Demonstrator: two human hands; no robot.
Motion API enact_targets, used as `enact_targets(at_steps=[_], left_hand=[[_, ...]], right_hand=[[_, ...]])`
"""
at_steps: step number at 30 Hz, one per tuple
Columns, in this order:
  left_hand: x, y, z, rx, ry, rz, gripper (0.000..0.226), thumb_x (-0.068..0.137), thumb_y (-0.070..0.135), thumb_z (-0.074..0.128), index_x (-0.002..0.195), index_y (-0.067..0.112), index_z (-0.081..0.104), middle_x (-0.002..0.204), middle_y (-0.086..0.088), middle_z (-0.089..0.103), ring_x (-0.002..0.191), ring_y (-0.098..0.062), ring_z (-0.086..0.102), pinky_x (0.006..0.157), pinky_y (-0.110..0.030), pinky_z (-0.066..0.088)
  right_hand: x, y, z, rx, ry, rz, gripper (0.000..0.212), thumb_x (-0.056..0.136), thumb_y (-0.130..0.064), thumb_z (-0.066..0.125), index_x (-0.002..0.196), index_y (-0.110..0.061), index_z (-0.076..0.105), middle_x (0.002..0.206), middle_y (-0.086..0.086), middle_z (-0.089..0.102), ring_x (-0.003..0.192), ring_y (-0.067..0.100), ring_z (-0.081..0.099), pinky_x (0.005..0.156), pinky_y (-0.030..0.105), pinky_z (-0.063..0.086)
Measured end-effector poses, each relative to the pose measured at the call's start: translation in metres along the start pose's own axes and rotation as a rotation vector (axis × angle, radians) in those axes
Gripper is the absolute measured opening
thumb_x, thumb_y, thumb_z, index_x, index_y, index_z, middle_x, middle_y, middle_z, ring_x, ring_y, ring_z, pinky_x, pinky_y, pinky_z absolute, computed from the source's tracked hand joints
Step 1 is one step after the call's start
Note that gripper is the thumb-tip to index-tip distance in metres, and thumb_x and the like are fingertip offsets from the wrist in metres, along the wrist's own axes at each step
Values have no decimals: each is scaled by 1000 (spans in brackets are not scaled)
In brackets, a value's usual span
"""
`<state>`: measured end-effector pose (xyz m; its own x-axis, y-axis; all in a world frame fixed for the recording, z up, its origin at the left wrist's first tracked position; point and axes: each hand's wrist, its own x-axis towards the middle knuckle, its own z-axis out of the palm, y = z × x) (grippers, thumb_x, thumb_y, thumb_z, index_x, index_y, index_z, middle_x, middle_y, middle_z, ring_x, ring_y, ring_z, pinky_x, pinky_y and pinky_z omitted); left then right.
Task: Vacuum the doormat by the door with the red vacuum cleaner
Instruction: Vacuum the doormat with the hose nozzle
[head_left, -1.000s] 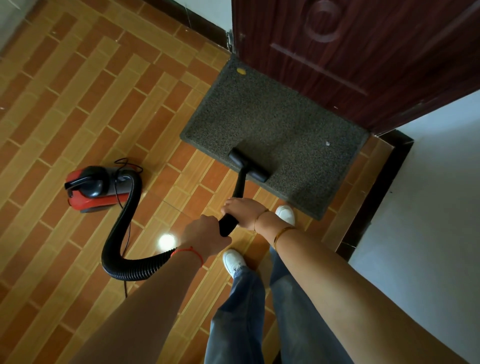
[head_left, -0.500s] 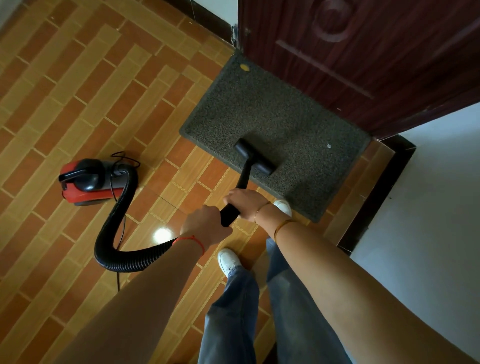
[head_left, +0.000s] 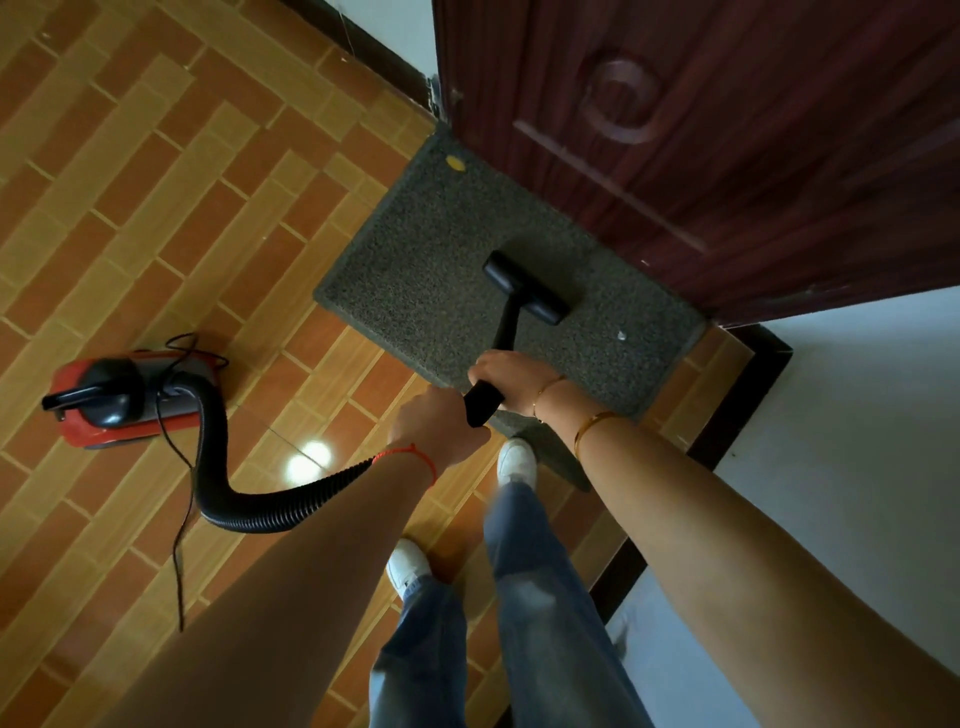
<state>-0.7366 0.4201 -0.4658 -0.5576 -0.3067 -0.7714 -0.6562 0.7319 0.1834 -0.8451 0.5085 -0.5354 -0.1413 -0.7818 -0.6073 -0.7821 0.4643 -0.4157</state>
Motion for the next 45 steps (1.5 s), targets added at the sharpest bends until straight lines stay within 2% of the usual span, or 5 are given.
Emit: enact_targets(at_steps=[10,19,30,38,45], left_hand=[[68,77,-50,-9,31,37,15,80,31,57,80,15,58,64,4,52,51,-10,50,40,-20,33],[83,86,-61,-2,49,58,17,80,32,58,84,15,59,65,4,52,53,-11,52,42,-21,36],[26,30,-33,-1,12,-11,16,79,31,58,78,16,58,66,3,53,51,-11,52,40,-22,35],[-48,-57,15,44,-8,-35,26,79,39,59,91,17,61,68,4,50,54,-11,50,43,-22,35],[-102,-137,67,99,-49,-48,22,80,39,57,85,17,57,72,3,53,54,-12,52,43,-23,38]], right_hand=[[11,95,-65,26,19,39,15,89,-2,53,85,-16,51,106,5,56,92,21,60,80,36,52],[18,111,-78,57,7,54,16,88,-1,55,88,-16,52,108,4,55,92,22,61,79,34,50],[5,31,-39,32,1,10,12,90,-3,54,97,-11,56,110,7,57,97,25,62,83,40,53],[-6,-75,27,54,-30,-20,14,89,-4,54,100,-10,58,110,9,57,97,26,63,83,42,54],[-12,-164,96,64,1,-43,22,88,2,51,106,-9,57,113,8,56,105,23,58,85,36,52]])
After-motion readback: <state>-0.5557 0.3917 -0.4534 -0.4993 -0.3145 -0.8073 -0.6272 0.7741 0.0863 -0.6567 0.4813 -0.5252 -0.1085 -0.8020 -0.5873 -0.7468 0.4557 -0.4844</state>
